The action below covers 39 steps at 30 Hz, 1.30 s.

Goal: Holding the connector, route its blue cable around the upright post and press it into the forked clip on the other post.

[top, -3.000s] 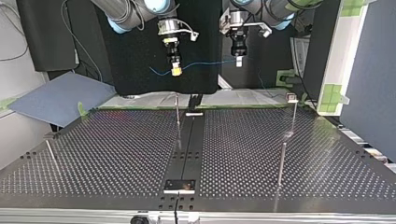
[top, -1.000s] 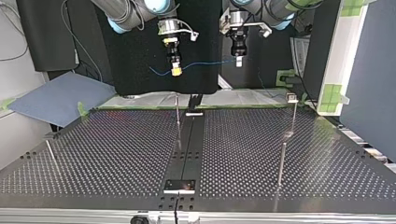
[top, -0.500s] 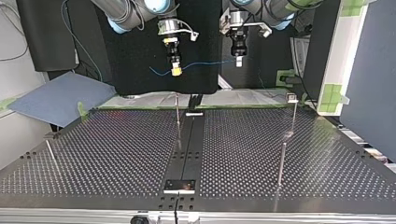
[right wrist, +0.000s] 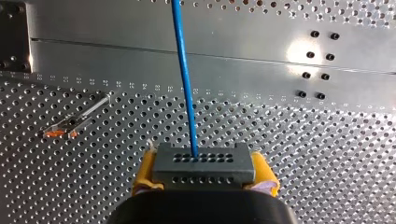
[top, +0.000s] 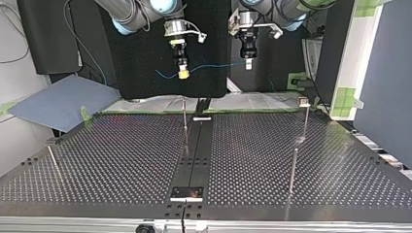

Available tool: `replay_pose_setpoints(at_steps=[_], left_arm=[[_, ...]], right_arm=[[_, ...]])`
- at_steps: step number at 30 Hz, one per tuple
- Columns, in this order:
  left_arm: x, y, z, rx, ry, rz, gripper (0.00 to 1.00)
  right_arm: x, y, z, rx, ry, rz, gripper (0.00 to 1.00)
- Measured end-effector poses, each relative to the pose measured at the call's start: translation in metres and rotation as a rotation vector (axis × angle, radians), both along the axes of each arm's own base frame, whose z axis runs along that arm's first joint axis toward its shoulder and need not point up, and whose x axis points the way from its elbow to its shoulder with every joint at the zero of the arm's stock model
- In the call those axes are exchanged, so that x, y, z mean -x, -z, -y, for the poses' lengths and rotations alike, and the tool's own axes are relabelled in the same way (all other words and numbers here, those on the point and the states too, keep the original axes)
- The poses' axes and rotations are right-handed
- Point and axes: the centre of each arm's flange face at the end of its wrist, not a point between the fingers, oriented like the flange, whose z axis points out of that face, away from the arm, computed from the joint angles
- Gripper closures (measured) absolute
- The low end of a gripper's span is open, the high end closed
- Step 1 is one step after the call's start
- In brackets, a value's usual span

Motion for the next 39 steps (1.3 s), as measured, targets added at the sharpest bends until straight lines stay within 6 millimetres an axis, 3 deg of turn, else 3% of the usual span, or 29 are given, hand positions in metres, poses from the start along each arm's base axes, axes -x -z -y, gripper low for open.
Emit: replay_pose_setpoints(at_steps=[39], left_arm=[[0.0000, 0.0000, 0.0000, 0.000, 0.000, 0.000, 0.98]], right_arm=[[0.0000, 0.0000, 0.0000, 0.000, 0.000, 0.000, 1.00]])
